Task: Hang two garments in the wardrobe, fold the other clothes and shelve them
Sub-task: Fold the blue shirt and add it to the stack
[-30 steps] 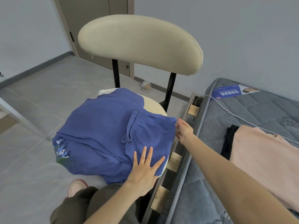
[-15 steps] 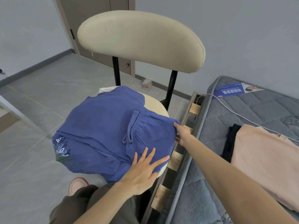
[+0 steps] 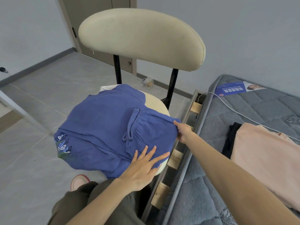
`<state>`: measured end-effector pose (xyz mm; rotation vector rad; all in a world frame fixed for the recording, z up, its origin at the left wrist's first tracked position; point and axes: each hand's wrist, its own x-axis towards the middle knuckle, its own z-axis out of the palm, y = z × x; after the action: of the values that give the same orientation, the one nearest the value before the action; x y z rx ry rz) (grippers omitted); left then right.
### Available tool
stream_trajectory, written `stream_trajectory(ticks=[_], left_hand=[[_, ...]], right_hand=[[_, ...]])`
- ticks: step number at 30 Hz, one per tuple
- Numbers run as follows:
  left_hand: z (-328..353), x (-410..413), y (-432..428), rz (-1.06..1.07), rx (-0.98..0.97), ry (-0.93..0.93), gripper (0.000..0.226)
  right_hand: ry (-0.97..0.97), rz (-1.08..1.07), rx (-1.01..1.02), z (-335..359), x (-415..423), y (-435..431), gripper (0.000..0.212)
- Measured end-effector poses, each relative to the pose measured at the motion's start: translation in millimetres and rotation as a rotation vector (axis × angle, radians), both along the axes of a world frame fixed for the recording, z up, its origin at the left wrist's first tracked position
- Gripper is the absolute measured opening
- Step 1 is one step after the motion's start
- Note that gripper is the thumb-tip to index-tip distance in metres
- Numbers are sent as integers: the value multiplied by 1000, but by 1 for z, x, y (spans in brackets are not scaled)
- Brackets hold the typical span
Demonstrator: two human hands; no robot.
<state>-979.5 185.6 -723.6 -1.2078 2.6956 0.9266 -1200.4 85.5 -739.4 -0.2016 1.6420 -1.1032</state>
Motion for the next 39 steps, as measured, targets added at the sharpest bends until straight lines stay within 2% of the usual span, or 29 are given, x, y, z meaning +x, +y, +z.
stream_trajectory(ticks=[4,11,15,23,27,33,36,39], left_hand=[[18,-6,4,45,28,119,51],[61,-33,21,50,34,239,53],[82,-51,39,25,77,292,50],[97,-87,84,-43,194,332,39],[96,-90,95,-17,274,381,38],[86,-68,83,38,326,503,41],[84,-49,71,113,333,544,40],[79,-26,55,260,333,581,39]], right_hand=[[114,-48,-165,19,-5,-1,16],[288,-125,-258,73,-28,10,35],[354,-155,-268,95,-53,30,34],[298,-145,-238,109,-98,94,36],[224,-108,-237,109,-106,112,28],[240,-111,-227,113,-91,102,22],[242,-90,-229,120,-72,81,12],[232,-27,-227,124,-46,53,29]])
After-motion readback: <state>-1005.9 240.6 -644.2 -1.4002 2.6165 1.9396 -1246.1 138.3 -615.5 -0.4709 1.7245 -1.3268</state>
